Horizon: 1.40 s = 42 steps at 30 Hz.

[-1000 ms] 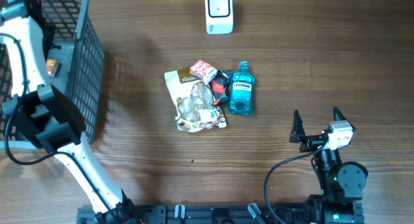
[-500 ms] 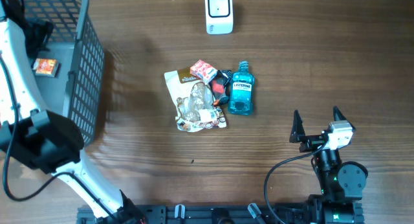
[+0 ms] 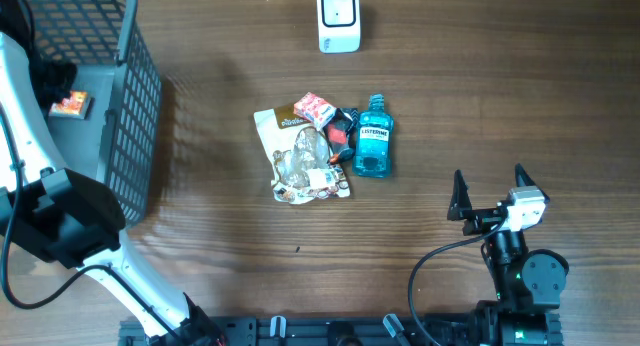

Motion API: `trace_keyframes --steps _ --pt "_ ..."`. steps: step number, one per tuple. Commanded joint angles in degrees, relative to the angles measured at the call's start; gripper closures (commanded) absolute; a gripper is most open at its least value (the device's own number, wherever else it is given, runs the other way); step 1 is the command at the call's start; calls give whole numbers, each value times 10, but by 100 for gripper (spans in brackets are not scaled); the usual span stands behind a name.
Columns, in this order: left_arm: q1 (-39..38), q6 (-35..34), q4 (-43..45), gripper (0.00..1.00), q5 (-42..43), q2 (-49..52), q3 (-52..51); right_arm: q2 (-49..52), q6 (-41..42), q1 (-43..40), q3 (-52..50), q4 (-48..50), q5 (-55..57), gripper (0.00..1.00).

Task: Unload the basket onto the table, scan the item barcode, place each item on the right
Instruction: 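Return the left gripper into the basket toward the last tissue pack, then grasp the orange Kleenex pack with the left gripper and lift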

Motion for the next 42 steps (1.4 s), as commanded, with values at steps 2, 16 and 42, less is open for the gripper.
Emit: trace_keyframes --steps 2,16,42 --pt "18 10 -34 65 -10 -7 -2 2 -5 2 0 2 4 0" --pt "75 163 -41 96 122 -108 -53 2 -5 2 0 2 4 0" --pt "221 98 -40 96 66 -361 -287 2 -6 2 0 2 4 0"
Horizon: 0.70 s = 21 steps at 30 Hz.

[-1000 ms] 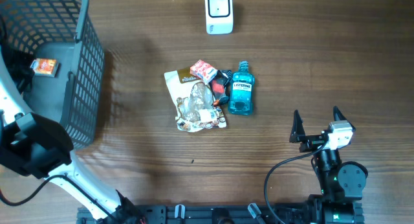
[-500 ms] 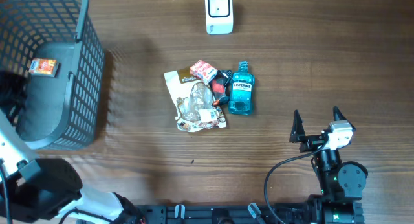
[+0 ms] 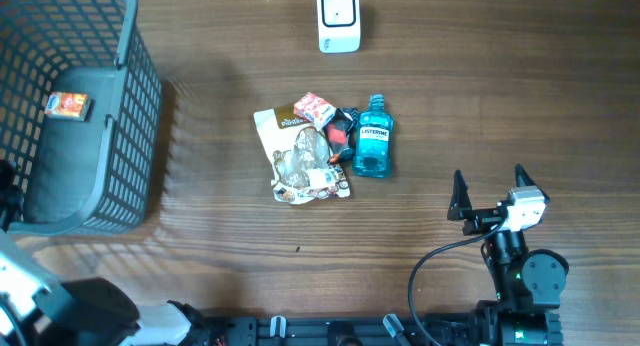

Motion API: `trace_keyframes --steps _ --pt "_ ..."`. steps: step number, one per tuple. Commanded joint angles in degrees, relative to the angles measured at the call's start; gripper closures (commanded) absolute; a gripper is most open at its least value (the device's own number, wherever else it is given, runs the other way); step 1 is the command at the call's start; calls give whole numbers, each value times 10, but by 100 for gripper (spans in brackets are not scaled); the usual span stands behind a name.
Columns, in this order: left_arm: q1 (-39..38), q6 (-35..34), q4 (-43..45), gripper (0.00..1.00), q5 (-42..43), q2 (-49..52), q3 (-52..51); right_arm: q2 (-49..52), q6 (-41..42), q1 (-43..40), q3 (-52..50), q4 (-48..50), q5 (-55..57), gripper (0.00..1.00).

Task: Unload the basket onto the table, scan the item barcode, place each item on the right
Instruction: 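Grasp the orange Kleenex pack with the left gripper and lift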

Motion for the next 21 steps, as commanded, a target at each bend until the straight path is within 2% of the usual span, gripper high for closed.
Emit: trace_keyframes --steps 1,6,10,13,18,19,21 --pt "20 -52 -7 96 -13 -82 -47 2 -5 2 0 3 4 0" --pt "37 -96 -6 96 -12 -127 -111 2 -5 2 0 2 4 0" --pt "38 -96 -1 96 18 -131 -122 2 -6 2 0 3 4 0" --pt "38 -93 50 96 70 -133 -122 2 -5 2 0 2 4 0" --pt "37 -94 203 96 157 -132 -122 2 -5 2 0 2 4 0" --pt "34 -94 241 88 176 -129 -122 2 -6 2 0 2 4 0" --pt "21 -94 284 61 183 -124 -122 2 -5 2 0 3 4 0"
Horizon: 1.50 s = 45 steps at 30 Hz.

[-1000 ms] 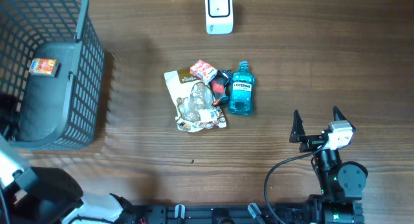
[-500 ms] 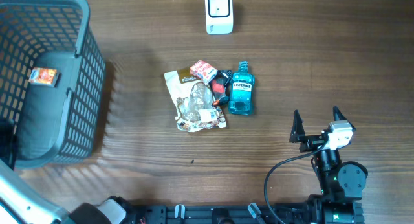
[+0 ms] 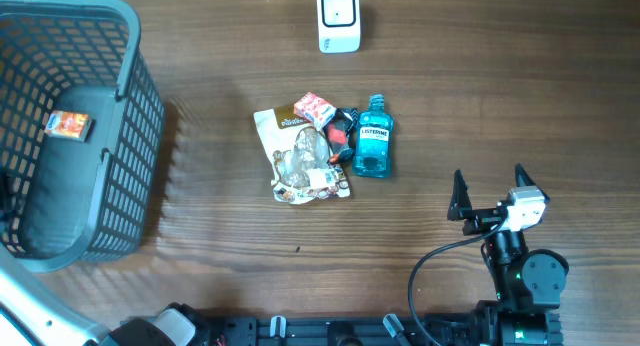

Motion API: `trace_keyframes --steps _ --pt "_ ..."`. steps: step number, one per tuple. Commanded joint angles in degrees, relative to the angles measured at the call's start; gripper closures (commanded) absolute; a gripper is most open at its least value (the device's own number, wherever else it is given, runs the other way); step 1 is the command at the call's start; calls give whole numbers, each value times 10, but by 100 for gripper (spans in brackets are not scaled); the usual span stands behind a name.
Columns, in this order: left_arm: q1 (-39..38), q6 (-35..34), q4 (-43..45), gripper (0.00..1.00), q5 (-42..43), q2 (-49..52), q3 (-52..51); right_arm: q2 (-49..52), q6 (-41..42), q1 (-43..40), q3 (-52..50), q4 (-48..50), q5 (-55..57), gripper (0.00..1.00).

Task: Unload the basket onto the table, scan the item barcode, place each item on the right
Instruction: 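Grasp the orange Kleenex pack with the left gripper and lift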

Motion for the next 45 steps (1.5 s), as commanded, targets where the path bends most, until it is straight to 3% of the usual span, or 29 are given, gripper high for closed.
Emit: trace_keyframes --steps 1,4,5,14,24,34,45 --pt "-24 -7 74 42 56 7 0 2 -6 2 0 2 4 0" --pt "-63 33 129 5 53 28 0 2 -5 2 0 2 4 0" --pt "-80 38 145 0 38 40 0 2 -6 2 0 3 4 0" --pt "-160 35 173 1 -146 186 0 2 -5 2 0 2 4 0" --pt "-160 30 230 2 -144 309 0 2 -6 2 0 2 4 0" --pt "-208 31 304 2 -119 353 0 2 -5 2 0 3 4 0" --pt "-214 31 309 13 -146 359 -9 2 -5 2 0 3 4 0"
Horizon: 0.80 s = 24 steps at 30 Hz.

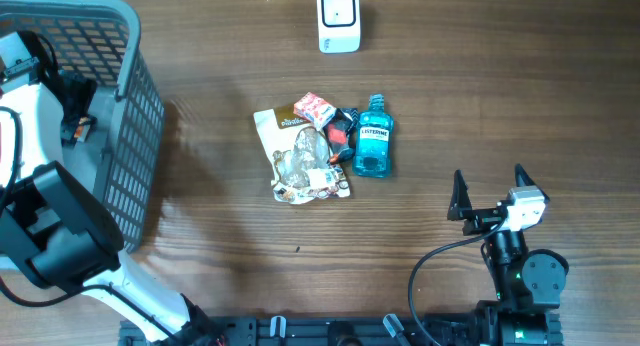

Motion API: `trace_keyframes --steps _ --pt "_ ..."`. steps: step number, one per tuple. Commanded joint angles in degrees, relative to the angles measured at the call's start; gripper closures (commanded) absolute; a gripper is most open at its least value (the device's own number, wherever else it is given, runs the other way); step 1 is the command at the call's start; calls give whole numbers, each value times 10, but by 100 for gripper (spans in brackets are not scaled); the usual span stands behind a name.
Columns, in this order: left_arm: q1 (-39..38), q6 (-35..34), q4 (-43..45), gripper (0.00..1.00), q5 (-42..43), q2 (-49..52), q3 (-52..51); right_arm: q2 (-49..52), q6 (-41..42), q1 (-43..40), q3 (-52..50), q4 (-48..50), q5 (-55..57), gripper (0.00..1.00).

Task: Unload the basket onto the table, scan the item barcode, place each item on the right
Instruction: 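Grasp the orange Kleenex pack with the left gripper and lift, then carry the Kleenex pack to the pile and drop it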

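Observation:
A white scanner (339, 18) stands at the far edge of the table. In the middle lies a pile: a snack bag (298, 154), a small red-and-white box (315, 109), a red-and-black item (342, 132) and a blue Listerine bottle (372, 138). My left arm reaches into the grey basket (140, 116) at the left. Its gripper (76, 98) sits right over a small orange box (75, 132), and its jaws are hidden by its own body. My right gripper (490, 190) rests open and empty at the near right, apart from the pile.
The basket's mesh wall stands tall between the left arm and the pile. The wooden table (230, 236) lies bare between basket, pile and right arm. The arm bases sit along the near edge.
My left arm, almost out of view at the lower left before, now reaches into the basket, its gripper over the small orange box. The pile, scanner and right arm are unchanged.
At first my left arm was in the basket by the small orange box. Then it was drawn back to the lower left, the box left lying in the basket. The basket then sat slightly nearer. Now the arm is back over the box.

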Motion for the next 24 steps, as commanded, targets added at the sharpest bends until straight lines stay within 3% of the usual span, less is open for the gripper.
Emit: trace_keyframes --steps 1,9,17,21,23,24 --pt "1 3 23 12 -20 11 -13 1 -5 2 0 2 4 0" --pt "1 2 64 12 -33 30 -19 1 -5 2 0 2 4 0" --pt "2 -25 62 18 -46 81 -20 1 -6 2 0 2 4 0" --pt "2 -25 73 50 -46 81 -20 1 -5 2 0 2 4 0" --pt "2 -23 74 81 -48 81 -20 1 -5 2 0 2 4 0" --pt "2 -23 73 88 -48 81 -20 1 -6 2 0 2 4 0"
